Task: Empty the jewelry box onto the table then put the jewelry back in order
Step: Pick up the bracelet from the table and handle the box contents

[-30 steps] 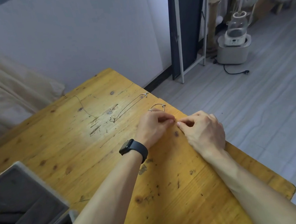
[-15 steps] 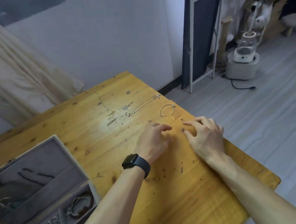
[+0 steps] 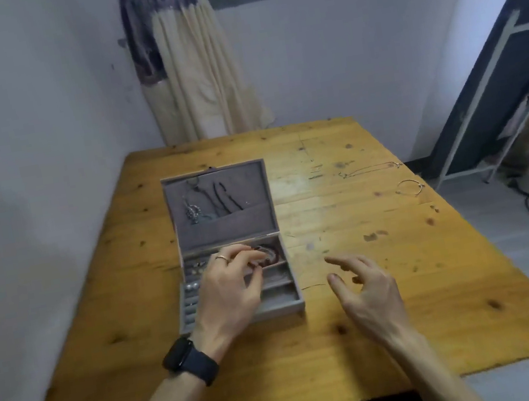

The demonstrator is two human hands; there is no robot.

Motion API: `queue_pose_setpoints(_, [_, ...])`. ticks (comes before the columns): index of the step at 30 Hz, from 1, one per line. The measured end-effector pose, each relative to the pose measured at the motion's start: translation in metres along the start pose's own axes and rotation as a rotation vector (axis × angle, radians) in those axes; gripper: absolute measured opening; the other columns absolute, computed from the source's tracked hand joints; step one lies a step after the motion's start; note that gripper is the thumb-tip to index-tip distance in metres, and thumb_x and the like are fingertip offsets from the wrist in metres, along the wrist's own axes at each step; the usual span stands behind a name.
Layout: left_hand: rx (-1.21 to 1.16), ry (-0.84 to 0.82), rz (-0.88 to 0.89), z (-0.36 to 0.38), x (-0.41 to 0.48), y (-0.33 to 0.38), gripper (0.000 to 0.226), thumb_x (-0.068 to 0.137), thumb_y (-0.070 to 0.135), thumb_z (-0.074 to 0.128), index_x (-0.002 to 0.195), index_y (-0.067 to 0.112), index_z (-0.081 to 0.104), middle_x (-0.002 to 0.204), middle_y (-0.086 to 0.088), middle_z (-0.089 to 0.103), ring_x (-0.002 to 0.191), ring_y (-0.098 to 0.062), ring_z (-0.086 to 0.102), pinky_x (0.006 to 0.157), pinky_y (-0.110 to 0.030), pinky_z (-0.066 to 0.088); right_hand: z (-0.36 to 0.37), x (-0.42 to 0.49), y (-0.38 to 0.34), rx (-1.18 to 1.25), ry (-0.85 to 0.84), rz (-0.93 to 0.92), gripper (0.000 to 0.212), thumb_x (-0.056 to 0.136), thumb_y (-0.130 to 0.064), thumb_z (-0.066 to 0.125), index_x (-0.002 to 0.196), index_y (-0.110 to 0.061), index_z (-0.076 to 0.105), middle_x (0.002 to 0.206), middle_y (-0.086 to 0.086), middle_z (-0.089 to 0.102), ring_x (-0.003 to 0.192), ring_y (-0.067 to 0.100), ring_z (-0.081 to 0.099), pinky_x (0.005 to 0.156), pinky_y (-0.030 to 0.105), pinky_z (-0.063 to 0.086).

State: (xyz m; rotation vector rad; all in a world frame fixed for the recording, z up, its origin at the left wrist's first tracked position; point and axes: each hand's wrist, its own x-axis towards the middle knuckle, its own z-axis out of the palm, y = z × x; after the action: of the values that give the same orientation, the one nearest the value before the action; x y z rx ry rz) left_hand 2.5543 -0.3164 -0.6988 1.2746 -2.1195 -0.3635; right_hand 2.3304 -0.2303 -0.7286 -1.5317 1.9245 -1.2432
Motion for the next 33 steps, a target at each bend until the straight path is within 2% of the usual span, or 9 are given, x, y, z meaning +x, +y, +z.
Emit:
queue_pose_setpoints(5, [-0.069,0.051,-0.233,-0.046,-0.034,-0.053,0.022,0.092,0.020,0.067,0.113,0.029,0.068,0.118,0.010,0.056,0.111,-0.006,0.051,0.089,-0.009,0.039,0.038,-0.007,-0.029,0.037,-0.068,-0.035,0.029,0.090,-0.019,0.071,0.116,-0.033,0.069,0.108,-0.020,0.064,0.102,-0.006,0.059,0.088,0.024,0.053])
queue_pose_setpoints(9, [-0.110,0.073,-0.325,-0.058,-0.049,-0.077,0.030,0.094,0.030,0.064,0.124,0.027,0.061,0.122,0.008,0.058,0.114,-0.009,0.052,0.098,-0.030,0.047,0.059,0.013,-0.053,-0.007,-0.074,-0.118,0.025,0.089,-0.019,0.072,0.112,-0.028,0.071,0.106,-0.012,0.065,0.101,0.006,0.060,0.084,0.017,0.044])
queue_pose_setpoints(12, [-0.129,-0.042,-0.337,-0.056,-0.058,-0.088,0.048,0.095,0.048,0.058,0.138,0.028,0.050,0.130,0.009,0.055,0.120,-0.008,0.049,0.100,-0.030,0.045,0.076,0.042,-0.074,-0.059,-0.041,-0.150,0.025,0.089,-0.022,0.070,0.113,-0.025,0.069,0.108,-0.008,0.062,0.106,0.013,0.058,0.085,0.016,0.037])
queue_pose_setpoints(18, [0.015,-0.064,-0.278,-0.047,-0.077,-0.097,0.060,0.095,0.062,0.041,0.141,0.024,0.049,0.134,0.005,0.057,0.122,-0.009,0.051,0.101,-0.032,0.048,0.107,0.109,-0.125,-0.304,-0.047,-0.235,0.051,0.092,-0.047,0.060,0.138,-0.026,0.050,0.145,0.004,0.042,0.133,0.026,0.034,0.111,0.040,0.035])
queue_pose_setpoints(21, [0.038,-0.045,-0.255,-0.049,-0.076,-0.094,0.058,0.096,0.058,0.042,0.141,0.021,0.049,0.134,0.003,0.057,0.124,-0.010,0.049,0.102,-0.031,0.046,0.118,0.147,-0.154,-0.454,-0.093,-0.263,0.064,0.093,-0.056,0.053,0.149,-0.033,0.035,0.160,0.004,0.027,0.145,0.030,0.019,0.117,0.049,0.024])
queue_pose_setpoints(24, [0.031,-0.041,-0.254,-0.051,-0.077,-0.094,0.056,0.097,0.055,0.043,0.141,0.020,0.048,0.134,0.001,0.058,0.124,-0.012,0.048,0.102,-0.030,0.045,0.127,0.179,-0.167,-0.634,-0.232,-0.197,0.076,0.092,-0.067,0.044,0.156,-0.037,0.017,0.166,0.002,0.017,0.153,0.028,0.005,0.119,0.057,0.010])
queue_pose_setpoints(26, [0.023,-0.025,-0.251,-0.050,-0.077,-0.094,0.056,0.096,0.056,0.044,0.140,0.020,0.050,0.132,0.002,0.059,0.123,-0.012,0.050,0.100,-0.031,0.046,0.130,0.191,-0.168,-0.693,-0.318,-0.176,0.074,0.090,-0.073,0.040,0.154,-0.040,0.021,0.162,0.005,0.029,0.151,0.029,0.013,0.116,0.062,0.008])
queue_pose_setpoints(29, [0.023,-0.007,-0.253,-0.049,-0.077,-0.096,0.057,0.095,0.057,0.044,0.139,0.020,0.050,0.132,0.003,0.059,0.123,-0.012,0.050,0.100,-0.033,0.047,0.127,0.198,-0.172,-0.706,-0.303,-0.221,0.063,0.088,-0.075,0.045,0.140,-0.040,0.047,0.145,0.008,0.050,0.136,0.033,0.038,0.110,0.058,0.022])
queue_pose_setpoints(33, [0.016,0.002,-0.246,-0.049,-0.076,-0.097,0.054,0.096,0.055,0.046,0.138,0.022,0.050,0.131,0.004,0.059,0.123,-0.012,0.049,0.101,-0.032,0.045,0.114,0.193,-0.177,-0.578,-0.247,-0.297,0.049,0.081,-0.070,0.060,0.119,-0.039,0.060,0.122,0.008,0.060,0.118,0.034,0.053,0.101,0.051,0.041])
